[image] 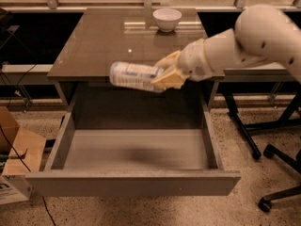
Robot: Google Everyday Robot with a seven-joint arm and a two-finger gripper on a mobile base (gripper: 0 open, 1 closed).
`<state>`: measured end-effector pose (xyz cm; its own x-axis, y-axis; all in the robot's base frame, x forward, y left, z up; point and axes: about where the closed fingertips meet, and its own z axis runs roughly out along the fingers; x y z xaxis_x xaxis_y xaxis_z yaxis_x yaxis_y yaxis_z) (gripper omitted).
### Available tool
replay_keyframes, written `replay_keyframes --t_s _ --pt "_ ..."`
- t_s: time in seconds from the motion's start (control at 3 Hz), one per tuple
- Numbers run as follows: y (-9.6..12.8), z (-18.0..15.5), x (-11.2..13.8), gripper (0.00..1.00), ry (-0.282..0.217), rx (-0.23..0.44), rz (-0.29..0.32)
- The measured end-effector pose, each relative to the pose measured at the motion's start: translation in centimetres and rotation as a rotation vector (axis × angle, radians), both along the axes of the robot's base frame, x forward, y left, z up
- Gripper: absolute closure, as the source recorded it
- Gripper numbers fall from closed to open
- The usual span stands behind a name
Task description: Pick blue plastic bottle from top drawer and place on counter
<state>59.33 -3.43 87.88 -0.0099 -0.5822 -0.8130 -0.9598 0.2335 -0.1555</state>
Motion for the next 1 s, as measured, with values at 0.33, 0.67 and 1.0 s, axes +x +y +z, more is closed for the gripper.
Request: replay_keyframes --t_s 0.33,0.67,1.0 --pt "-0.9 3.5 3.4 1.0 -0.069 0.0 0.036" --pt "-0.5 5.6 7.6 1.0 -0.119 0.025 0.05" --pt "1.2 5.3 11.0 1.0 -0.123 0.039 0.06"
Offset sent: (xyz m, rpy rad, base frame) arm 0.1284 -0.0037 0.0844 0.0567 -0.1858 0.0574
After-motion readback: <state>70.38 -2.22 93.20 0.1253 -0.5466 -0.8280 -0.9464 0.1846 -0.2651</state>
